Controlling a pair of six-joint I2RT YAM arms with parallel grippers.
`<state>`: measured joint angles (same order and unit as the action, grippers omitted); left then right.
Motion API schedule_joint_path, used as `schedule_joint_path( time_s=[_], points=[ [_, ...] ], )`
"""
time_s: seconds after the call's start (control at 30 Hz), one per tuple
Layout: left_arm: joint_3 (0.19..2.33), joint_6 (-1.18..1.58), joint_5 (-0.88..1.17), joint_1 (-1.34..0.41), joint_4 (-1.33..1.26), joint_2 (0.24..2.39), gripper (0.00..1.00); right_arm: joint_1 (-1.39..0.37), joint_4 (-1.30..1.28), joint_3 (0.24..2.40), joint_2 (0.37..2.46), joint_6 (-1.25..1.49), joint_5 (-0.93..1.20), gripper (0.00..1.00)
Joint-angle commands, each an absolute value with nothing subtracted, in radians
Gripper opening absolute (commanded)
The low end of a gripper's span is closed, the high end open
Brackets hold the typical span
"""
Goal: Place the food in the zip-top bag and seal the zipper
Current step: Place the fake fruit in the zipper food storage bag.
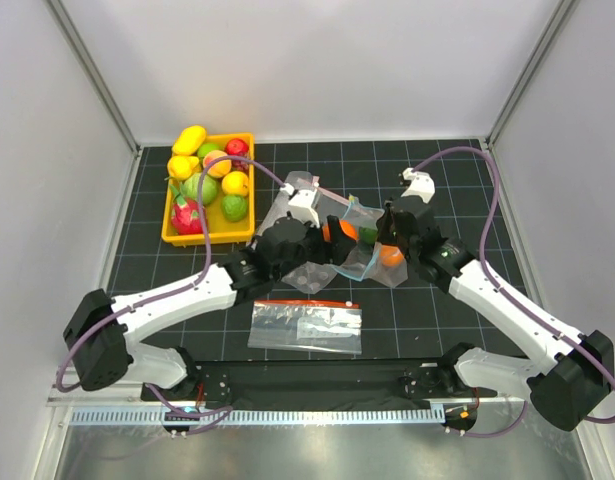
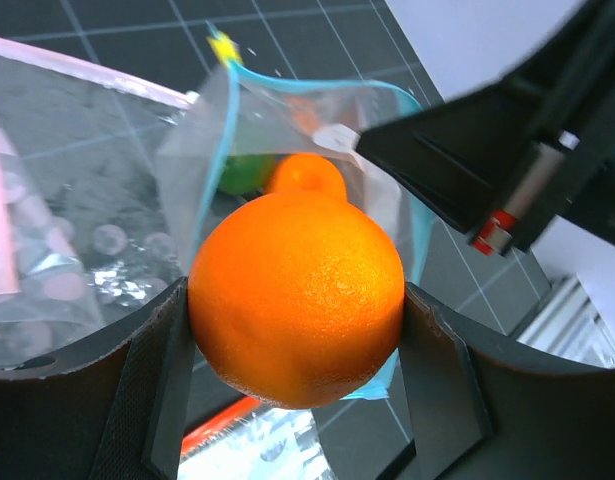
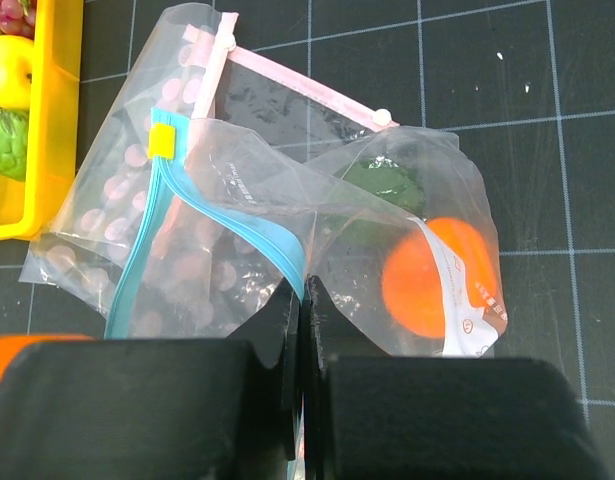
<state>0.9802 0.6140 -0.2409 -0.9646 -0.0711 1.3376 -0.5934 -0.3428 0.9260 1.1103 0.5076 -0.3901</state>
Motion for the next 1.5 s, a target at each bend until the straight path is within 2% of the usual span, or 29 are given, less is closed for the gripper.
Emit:
schedule_joint_path(
  time_s=[0.0, 0.2, 0.37, 0.57, 0.63, 0.7, 1.0, 1.17, 1.3, 1.33, 1.47],
  points=[
    [1.045, 0.584, -0.198, -0.983, -0.138, 1.371, 0.40, -0.591, -0.291, 0.913, 1.077, 0.535, -0.413, 0.01],
    [1.114, 0.591, -0.167, -0.997, -0.085, 1.480, 0.42, -0.591, -0.258, 0.884, 1.046, 0.543, -0.433, 0.01],
    [1.175, 0.586, -0.167, -1.011, -0.038, 1.543, 0.49, -0.591, -0.264, 0.884, 1.039, 0.549, -0.456, 0.01],
    [1.198, 0.584, -0.187, -1.012, -0.003, 1.571, 0.73, -0.591, -0.259, 0.873, 1.012, 0.557, -0.462, 0.01],
    [1.201, 0.583, -0.189, -1.012, -0.003, 1.571, 0.91, -0.591, -0.256, 0.868, 1.006, 0.557, -0.465, 0.01],
    [1.198, 0.578, -0.192, -1.012, -0.003, 1.563, 1.00, -0.591, -0.256, 0.868, 1.006, 0.557, -0.466, 0.01],
    [1.181, 0.552, -0.206, -1.012, 0.026, 1.483, 1.00, -0.591, -0.258, 0.870, 1.011, 0.554, -0.465, 0.01],
    [1.141, 0.509, -0.244, -1.012, 0.028, 1.361, 1.00, -0.591, -0.258, 0.870, 1.011, 0.555, -0.469, 0.01],
    [1.102, 0.489, -0.343, -1.011, 0.037, 1.272, 1.00, -0.591, -0.258, 0.870, 1.015, 0.555, -0.466, 0.01],
    [1.091, 0.491, -0.442, -1.009, 0.041, 1.258, 1.00, -0.591, -0.255, 0.870, 1.019, 0.555, -0.465, 0.01],
    [1.042, 0.529, -0.590, -0.951, 0.069, 1.206, 1.00, -0.591, -0.255, 0.871, 1.020, 0.555, -0.457, 0.01]
  ],
)
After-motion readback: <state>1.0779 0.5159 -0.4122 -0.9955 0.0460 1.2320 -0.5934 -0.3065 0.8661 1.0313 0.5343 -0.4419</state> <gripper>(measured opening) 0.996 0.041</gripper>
